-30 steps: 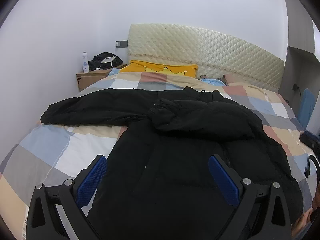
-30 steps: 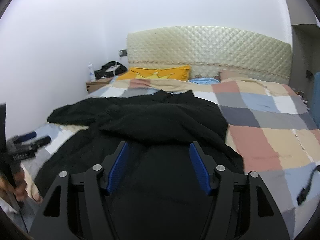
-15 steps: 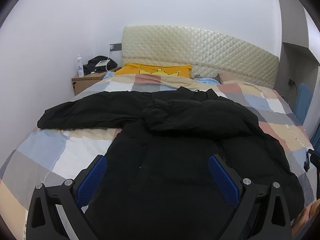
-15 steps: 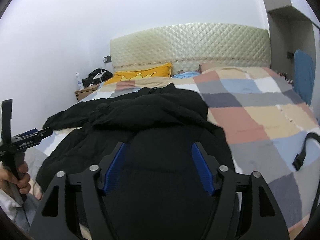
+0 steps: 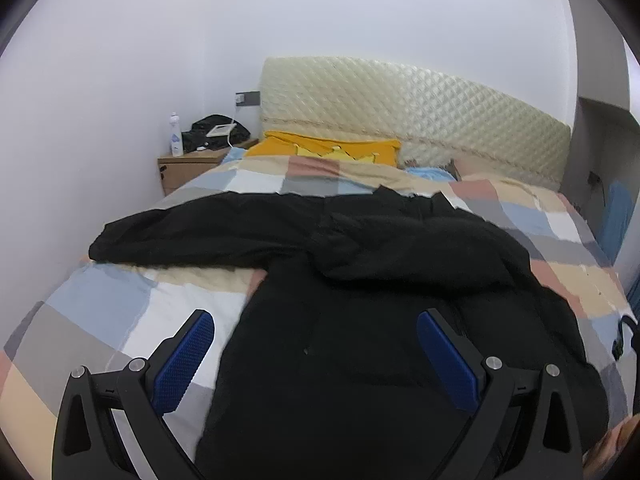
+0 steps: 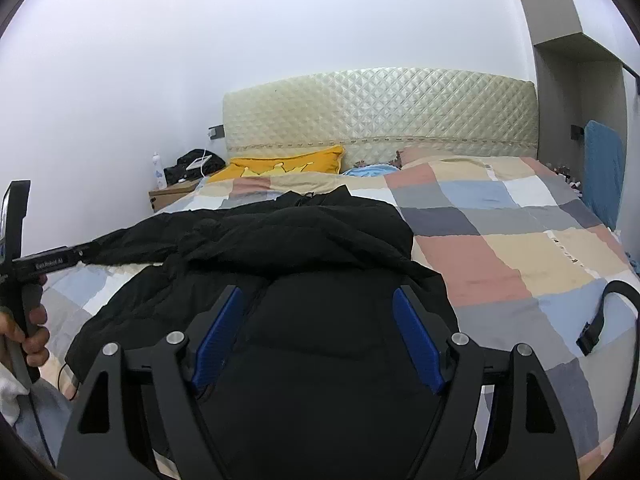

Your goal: Fold large clothes

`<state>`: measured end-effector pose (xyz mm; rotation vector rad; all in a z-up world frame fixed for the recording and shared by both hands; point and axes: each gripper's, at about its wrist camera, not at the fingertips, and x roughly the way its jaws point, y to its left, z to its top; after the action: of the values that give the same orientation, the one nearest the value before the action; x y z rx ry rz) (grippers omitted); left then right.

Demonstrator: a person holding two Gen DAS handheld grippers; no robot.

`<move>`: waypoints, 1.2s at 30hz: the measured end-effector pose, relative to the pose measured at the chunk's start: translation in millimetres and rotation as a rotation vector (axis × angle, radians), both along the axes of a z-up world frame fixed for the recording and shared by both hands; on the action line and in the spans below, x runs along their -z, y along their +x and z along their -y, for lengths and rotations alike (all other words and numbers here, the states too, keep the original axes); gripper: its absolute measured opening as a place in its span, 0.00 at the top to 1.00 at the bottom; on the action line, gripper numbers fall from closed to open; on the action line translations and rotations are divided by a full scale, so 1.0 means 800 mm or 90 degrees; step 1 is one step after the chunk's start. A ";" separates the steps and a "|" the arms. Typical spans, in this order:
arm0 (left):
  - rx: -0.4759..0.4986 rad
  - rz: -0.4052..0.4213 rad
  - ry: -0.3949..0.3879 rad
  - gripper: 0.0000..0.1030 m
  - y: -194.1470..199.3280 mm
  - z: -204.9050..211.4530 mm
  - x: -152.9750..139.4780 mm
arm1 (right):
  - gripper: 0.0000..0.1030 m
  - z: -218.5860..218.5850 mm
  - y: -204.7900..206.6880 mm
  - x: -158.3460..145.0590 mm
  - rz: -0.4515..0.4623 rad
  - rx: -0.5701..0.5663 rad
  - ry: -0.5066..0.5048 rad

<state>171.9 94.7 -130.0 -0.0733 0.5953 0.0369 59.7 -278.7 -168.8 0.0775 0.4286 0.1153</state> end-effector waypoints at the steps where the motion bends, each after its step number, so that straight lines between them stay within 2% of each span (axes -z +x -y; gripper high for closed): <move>1: 0.001 0.001 -0.003 0.01 0.002 -0.005 -0.003 | 0.25 0.000 -0.001 0.000 0.003 0.005 -0.002; 7: 0.007 -0.010 -0.060 0.01 0.028 -0.071 -0.021 | 0.22 0.000 0.001 -0.001 0.008 0.021 -0.005; 12: -0.023 -0.050 -0.074 0.01 0.056 -0.136 -0.012 | 0.22 -0.003 0.006 0.001 0.009 0.030 -0.017; 21: -0.085 -0.082 -0.118 0.01 0.101 -0.275 0.010 | 0.18 -0.011 0.018 0.007 -0.001 0.045 -0.013; 24: -0.130 -0.106 -0.177 0.01 0.122 -0.340 0.039 | 0.18 -0.006 0.027 0.014 -0.025 0.058 0.009; 28: -0.176 -0.131 -0.305 0.01 0.142 -0.425 0.088 | 0.18 -0.006 0.035 0.019 -0.038 0.079 0.008; 31: -0.193 -0.129 -0.348 0.01 0.150 -0.459 0.116 | 0.18 -0.013 0.038 0.018 -0.040 0.085 -0.005; 36: -0.228 -0.134 -0.482 0.01 0.175 -0.509 0.176 | 0.18 -0.031 0.050 0.021 -0.056 0.090 -0.032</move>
<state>311.7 501.6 -271.1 -0.9205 0.7755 0.1662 99.4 -253.6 -185.5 0.0639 0.5124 -0.0378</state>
